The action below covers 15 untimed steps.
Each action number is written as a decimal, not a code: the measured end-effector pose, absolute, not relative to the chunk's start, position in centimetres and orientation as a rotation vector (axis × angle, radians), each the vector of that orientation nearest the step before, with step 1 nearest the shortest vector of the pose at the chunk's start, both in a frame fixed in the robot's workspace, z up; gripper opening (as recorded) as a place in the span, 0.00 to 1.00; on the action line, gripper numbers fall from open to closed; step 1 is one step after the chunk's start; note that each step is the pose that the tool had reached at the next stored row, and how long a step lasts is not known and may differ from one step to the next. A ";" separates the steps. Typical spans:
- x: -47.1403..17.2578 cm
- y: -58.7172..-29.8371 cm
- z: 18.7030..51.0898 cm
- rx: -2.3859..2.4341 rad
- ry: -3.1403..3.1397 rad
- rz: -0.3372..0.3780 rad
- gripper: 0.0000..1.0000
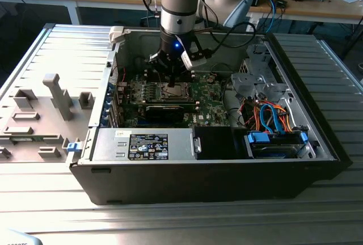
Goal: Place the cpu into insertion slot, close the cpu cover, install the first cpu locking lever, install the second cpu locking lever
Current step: 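Install the first cpu locking lever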
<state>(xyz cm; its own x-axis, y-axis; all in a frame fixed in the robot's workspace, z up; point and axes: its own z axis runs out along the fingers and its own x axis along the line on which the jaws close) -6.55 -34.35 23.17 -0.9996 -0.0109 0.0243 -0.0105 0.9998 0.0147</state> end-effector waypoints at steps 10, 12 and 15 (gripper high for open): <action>-6.6 -34.4 23.1 0.017 -3.142 -0.020 0.11; -6.6 -34.4 23.1 0.017 -3.142 -0.021 0.11; -6.7 -34.4 23.2 0.017 -3.142 -0.020 0.11</action>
<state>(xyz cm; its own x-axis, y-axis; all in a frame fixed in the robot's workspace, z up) -6.73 -34.37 23.17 -0.9999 -0.0105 -0.0007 -0.0105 0.9999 0.0130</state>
